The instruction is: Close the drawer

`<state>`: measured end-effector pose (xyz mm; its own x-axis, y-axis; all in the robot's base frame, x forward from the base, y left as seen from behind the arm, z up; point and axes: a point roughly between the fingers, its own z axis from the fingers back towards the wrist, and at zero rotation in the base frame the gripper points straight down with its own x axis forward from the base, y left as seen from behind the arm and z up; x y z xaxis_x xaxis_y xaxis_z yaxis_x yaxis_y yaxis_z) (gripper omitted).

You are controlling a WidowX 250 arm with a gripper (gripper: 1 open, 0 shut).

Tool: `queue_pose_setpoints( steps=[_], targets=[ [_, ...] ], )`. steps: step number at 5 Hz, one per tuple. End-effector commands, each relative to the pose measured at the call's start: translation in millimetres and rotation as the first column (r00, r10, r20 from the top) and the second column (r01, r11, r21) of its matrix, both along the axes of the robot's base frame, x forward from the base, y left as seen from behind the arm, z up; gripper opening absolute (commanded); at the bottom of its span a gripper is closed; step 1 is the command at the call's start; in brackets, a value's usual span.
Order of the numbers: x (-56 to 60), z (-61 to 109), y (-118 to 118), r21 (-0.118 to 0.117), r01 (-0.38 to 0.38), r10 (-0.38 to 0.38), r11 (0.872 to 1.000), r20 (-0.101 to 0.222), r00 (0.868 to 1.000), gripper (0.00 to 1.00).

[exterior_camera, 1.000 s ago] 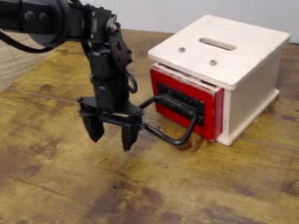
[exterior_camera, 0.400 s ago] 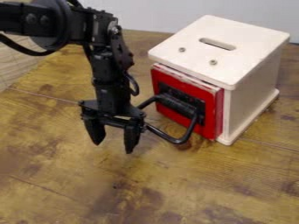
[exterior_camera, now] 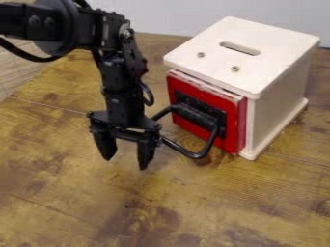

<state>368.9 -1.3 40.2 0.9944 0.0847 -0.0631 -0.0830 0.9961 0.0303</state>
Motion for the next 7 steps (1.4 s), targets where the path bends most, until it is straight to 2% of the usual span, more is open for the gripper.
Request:
queue_pose_setpoints(
  steps=[1, 4, 7],
  targets=[
    [8.9, 41.2, -4.4, -0.004, 0.010, -0.010, 1.000, 0.115, 0.993, 1.00],
    [10.5, 46.6, -2.3, -0.006, 0.009, -0.008, 1.000, 0.136, 0.991, 1.00],
    [7.4, 43.9, -2.5, -0.007, 0.011, -0.010, 1.000, 0.147, 0.989, 1.00]
  ],
)
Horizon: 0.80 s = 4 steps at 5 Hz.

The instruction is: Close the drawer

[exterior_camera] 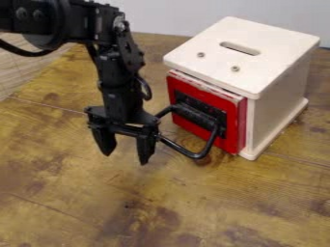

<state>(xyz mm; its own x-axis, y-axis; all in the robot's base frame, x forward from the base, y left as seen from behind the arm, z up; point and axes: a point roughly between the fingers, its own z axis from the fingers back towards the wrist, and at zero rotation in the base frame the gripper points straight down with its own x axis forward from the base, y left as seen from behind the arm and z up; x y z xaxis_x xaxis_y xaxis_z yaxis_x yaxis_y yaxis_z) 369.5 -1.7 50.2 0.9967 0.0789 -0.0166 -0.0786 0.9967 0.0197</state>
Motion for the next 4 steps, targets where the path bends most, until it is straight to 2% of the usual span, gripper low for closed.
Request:
queue_pose_setpoints(
  steps=[1, 4],
  targets=[
    [6.9, 33.0, -2.2, -0.002, 0.006, -0.006, 1.000, 0.103, 0.995, 1.00],
    [6.8, 30.6, -1.6, -0.003, 0.008, -0.008, 1.000, 0.115, 0.993, 1.00]
  ],
)
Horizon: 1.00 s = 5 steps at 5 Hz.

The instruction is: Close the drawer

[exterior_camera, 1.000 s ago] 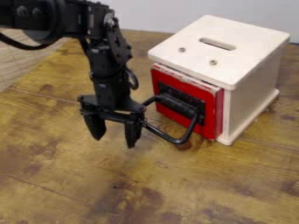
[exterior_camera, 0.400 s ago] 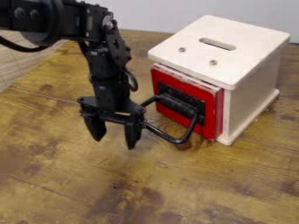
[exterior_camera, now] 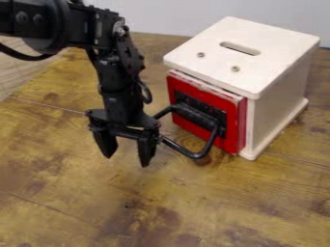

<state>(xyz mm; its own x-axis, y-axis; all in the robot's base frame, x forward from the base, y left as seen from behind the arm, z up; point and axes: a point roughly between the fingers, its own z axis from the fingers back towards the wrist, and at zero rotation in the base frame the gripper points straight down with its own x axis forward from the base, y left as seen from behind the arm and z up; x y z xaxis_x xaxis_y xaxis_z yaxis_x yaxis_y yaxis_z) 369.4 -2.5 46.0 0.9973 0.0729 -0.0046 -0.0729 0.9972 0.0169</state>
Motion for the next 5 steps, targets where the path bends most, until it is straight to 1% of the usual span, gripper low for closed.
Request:
queue_pose_setpoints(
  steps=[1, 5],
  targets=[
    [7.2, 34.1, 0.0, -0.002, 0.001, -0.001, 1.000, 0.108, 0.994, 1.00],
    [7.5, 35.6, 3.0, -0.001, -0.004, 0.004, 1.000, 0.126, 0.992, 1.00]
  ],
)
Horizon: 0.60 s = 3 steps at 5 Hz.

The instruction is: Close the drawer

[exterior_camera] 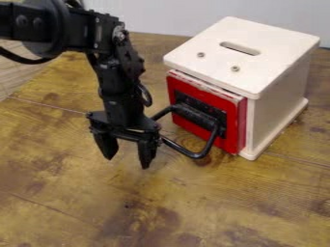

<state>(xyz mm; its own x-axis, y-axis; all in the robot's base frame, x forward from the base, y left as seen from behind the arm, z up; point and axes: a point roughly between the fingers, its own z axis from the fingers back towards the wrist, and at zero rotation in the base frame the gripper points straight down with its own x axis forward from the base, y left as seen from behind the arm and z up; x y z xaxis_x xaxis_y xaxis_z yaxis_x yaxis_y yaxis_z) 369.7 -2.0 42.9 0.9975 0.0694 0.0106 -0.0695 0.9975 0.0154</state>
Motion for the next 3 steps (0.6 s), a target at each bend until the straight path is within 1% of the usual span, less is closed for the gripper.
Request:
queue_pose_setpoints(
  steps=[1, 3],
  targets=[
    [7.0, 39.6, 3.6, -0.001, -0.010, 0.010, 1.000, 0.116, 0.993, 1.00],
    [7.1, 41.5, 8.4, 0.005, -0.021, 0.020, 1.000, 0.129, 0.991, 1.00]
  ],
)
